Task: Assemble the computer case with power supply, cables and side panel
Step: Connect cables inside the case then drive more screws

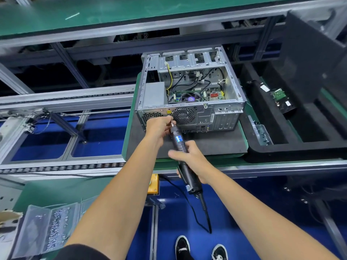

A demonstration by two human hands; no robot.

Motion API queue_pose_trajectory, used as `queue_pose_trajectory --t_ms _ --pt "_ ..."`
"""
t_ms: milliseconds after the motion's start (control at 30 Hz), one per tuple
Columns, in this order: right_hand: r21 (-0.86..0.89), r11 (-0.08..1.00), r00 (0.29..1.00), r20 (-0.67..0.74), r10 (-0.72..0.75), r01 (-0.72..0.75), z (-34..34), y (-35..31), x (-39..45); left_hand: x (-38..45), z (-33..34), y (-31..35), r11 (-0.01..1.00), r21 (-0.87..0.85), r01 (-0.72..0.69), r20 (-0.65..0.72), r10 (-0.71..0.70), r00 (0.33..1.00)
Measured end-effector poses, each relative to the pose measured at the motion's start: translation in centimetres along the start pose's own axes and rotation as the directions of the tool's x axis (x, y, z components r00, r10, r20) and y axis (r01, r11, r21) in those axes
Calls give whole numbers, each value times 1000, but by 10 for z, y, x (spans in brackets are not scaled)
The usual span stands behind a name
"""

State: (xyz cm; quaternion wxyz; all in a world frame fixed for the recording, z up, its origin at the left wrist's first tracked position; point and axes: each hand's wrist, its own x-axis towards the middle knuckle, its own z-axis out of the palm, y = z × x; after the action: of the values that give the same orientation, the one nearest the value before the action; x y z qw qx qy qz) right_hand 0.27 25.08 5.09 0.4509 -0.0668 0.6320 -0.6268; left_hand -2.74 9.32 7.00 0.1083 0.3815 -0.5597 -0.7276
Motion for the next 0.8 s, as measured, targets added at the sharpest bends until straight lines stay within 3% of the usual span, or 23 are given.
queue_pose_trajectory --t_ms 67,167,400,800 --pt "-50 995 994 -64 -94 91 5 3 -2 0 1 1 1000 4 10 -12 -10 1000" --pt "11 989 983 -114 -143 145 5 1 -6 -1 1 3 1000 -6 15 -21 -15 1000" --pt "146 989 998 53 -12 4 6 -6 -14 0 2 4 1000 -20 22 7 -22 1000" --pt "159 985 994 77 -74 61 4 0 -12 0 -6 2 989 -136 53 157 -32 987"
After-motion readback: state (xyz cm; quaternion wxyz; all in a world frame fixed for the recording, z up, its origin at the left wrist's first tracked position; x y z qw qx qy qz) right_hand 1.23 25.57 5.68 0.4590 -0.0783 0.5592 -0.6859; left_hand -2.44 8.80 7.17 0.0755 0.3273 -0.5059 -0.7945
